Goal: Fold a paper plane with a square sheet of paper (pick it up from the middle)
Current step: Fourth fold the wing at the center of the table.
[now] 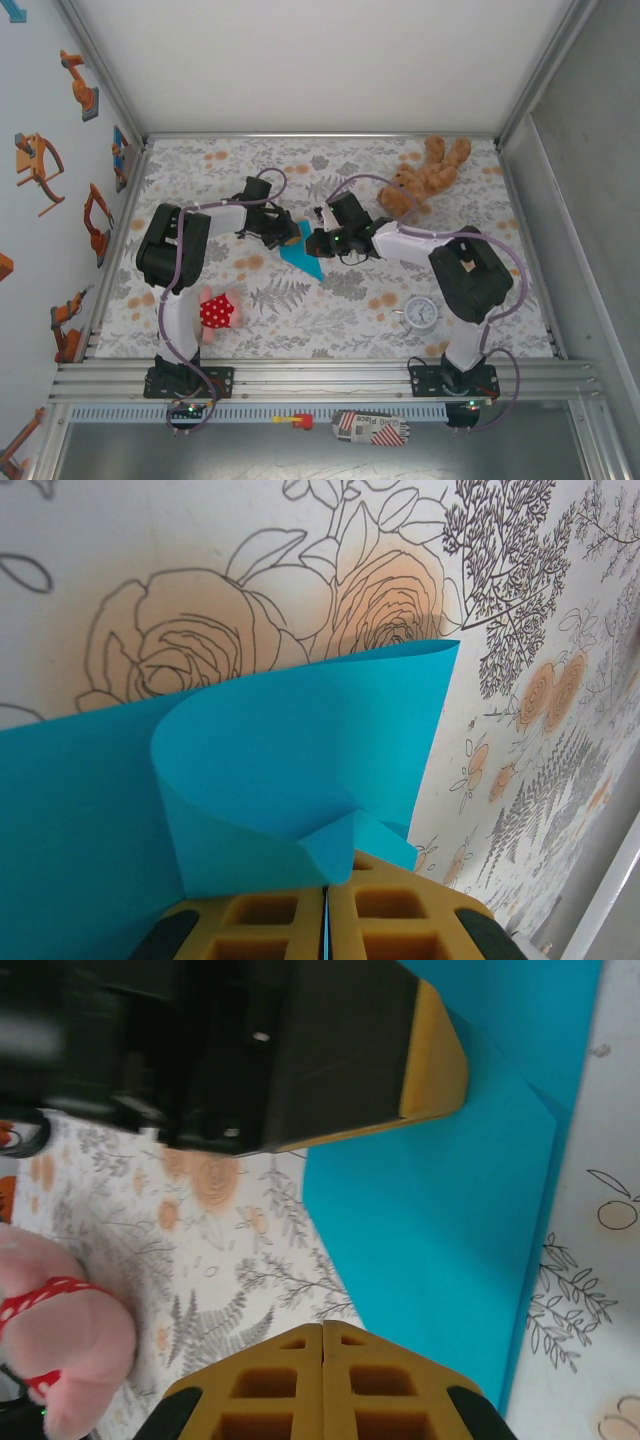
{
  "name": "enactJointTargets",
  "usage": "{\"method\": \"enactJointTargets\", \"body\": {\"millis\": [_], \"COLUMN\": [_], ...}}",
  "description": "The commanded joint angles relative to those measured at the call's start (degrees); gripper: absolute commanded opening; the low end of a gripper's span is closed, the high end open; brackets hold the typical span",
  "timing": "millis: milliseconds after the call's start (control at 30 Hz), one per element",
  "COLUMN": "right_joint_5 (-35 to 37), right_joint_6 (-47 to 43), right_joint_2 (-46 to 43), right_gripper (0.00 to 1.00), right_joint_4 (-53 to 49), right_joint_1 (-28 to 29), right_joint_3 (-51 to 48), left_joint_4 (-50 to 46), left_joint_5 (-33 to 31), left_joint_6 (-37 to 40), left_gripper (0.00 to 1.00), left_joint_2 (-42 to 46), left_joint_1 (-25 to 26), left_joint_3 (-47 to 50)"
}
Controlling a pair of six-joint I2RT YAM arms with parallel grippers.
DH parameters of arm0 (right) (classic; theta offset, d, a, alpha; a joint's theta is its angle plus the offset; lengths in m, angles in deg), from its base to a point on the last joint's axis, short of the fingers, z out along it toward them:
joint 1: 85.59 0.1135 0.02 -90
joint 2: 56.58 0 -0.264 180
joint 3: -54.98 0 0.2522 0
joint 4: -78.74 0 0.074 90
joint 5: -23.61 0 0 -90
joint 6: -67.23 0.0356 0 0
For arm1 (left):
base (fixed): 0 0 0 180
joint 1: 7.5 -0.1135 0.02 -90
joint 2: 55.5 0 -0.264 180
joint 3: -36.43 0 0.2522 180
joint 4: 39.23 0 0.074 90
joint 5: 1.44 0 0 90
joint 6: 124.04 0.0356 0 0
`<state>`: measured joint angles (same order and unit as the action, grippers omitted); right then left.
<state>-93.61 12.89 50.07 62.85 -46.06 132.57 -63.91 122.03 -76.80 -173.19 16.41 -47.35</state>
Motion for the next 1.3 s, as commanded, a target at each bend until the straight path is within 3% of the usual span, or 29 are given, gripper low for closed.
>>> {"method": "enactJointTargets", "body": {"millis": [0, 333, 533, 667, 833, 1000, 1267], "right_joint_5": [-0.16, 0.86, 3.41, 4.06, 4.03, 3.85, 3.57], "right_joint_6": [0.65, -0.54, -0.87, -0.77, -0.61, -0.30, 0.63], "right_joint_2": [2.96, 7.28, 9.93, 9.56, 9.39, 9.56, 10.30], "right_gripper": [0.00, 0.00, 0.00, 0.00, 0.00, 0.00, 0.00], "right_joint_4": [-1.47, -4.83, -11.02, -11.49, -11.66, -11.39, -11.43], "right_joint_1": [0.24, 0.20, 0.20, 0.21, 0.25, 0.20, 0.20], "right_joint_3": [1.85, 1.22, 0.74, -0.70, -1.04, -1.24, -2.36], "left_joint_4": [-5.65, -3.09, 0.70, 6.12, 11.86, 11.40, 9.78], "left_joint_5": [-6.78, -3.81, -3.89, -1.75, 1.15, 0.59, -1.85], "left_joint_6": [-0.22, 1.44, 8.72, 8.47, 6.69, 6.63, 7.16], "left_gripper": [0.10, 0.10, 0.11, 0.11, 0.10, 0.09, 0.09], "left_joint_2": [-3.69, -0.37, 8.97, 12.36, 11.71, 9.51, 5.61], "left_joint_1": [-0.45, -0.35, 0.73, 1.15, 3.24, 5.67, 5.23], "left_joint_3": [2.36, 2.08, 3.54, 7.91, 12.39, 12.25, 11.60]}}
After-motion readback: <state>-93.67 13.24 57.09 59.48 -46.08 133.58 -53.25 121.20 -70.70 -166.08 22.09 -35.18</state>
